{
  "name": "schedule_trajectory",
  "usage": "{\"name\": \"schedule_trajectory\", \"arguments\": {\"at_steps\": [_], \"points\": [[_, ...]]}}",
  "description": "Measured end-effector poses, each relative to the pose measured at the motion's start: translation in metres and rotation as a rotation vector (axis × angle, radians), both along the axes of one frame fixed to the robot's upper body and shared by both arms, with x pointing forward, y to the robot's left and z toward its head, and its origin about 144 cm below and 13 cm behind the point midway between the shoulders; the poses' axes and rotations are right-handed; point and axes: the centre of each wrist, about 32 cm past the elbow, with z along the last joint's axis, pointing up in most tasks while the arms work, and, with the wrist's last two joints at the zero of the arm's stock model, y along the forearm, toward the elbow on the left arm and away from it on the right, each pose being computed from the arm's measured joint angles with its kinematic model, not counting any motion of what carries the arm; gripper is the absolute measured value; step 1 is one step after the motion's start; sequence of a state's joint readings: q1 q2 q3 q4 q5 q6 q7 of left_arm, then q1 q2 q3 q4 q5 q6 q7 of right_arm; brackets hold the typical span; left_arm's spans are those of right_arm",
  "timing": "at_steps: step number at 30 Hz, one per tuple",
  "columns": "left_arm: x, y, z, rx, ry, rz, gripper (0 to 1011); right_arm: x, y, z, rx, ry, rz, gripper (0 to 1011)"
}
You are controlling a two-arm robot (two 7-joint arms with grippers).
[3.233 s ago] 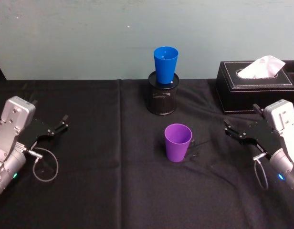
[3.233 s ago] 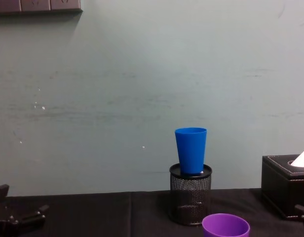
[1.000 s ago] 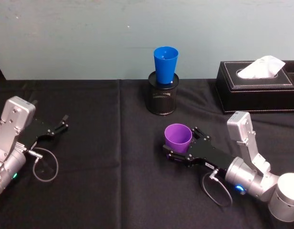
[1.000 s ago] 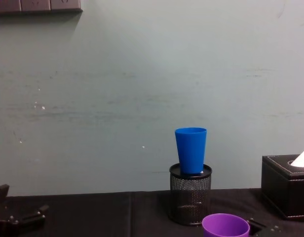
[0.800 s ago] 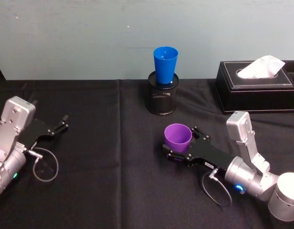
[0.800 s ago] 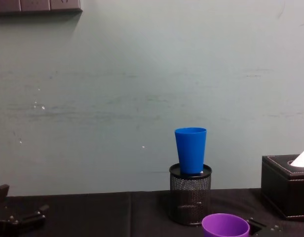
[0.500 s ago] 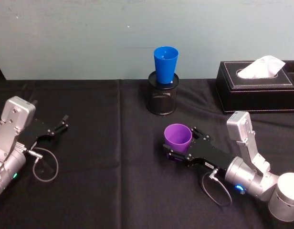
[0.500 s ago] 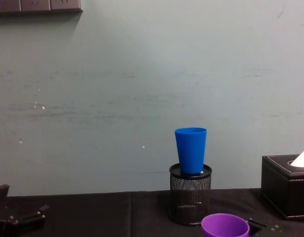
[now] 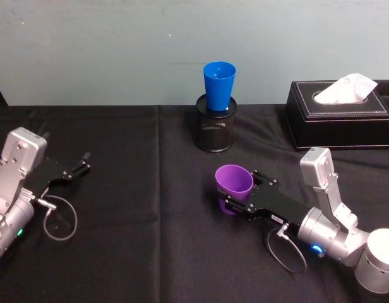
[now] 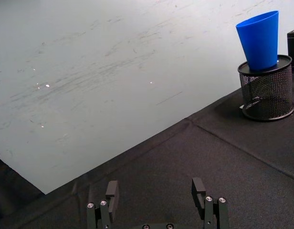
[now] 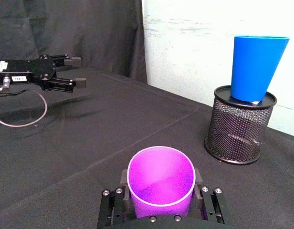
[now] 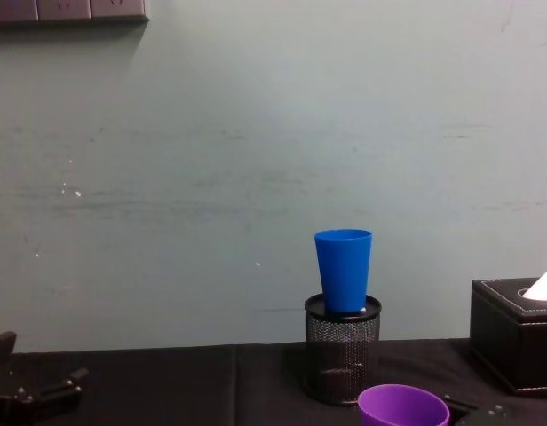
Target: Pick up one cup with a gripper and tap it against the other cup.
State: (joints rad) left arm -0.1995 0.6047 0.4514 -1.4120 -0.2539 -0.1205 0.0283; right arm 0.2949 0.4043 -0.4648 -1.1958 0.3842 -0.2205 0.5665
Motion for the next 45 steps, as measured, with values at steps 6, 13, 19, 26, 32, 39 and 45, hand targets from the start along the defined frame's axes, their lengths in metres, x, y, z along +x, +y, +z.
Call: {"name": "schedule_trajectory", "arguments": {"at_steps": [6,13,19,26,32,39,45], "points": [[0.0,0.0,0.0,0.0,0.0,0.0,1000,0.001,0.002,0.011,0.012,0.007,-0.001,726],[0.0,0.0,0.0,0.0,0.0,0.0,1000,0.004,0.005,0.046,-0.001,0.04,-0.003,726],[0.0,0.0,0.0,0.0,0.0,0.0,1000,0.007,0.007,0.073,-0.002,0.06,-0.004,728],[0.0,0.0,0.0,0.0,0.0,0.0,1000,0.008,0.006,0.096,-0.002,0.03,-0.003,728],[0.0,0.0,0.0,0.0,0.0,0.0,1000,0.011,0.005,0.11,-0.004,0.006,0.0,728],[0.0,0.0,0.0,0.0,0.0,0.0,1000,0.013,0.004,0.115,-0.001,0.004,0.002,726],[0.0,0.0,0.0,0.0,0.0,0.0,1000,0.013,0.005,0.115,0.003,0.005,0.002,726]]}}
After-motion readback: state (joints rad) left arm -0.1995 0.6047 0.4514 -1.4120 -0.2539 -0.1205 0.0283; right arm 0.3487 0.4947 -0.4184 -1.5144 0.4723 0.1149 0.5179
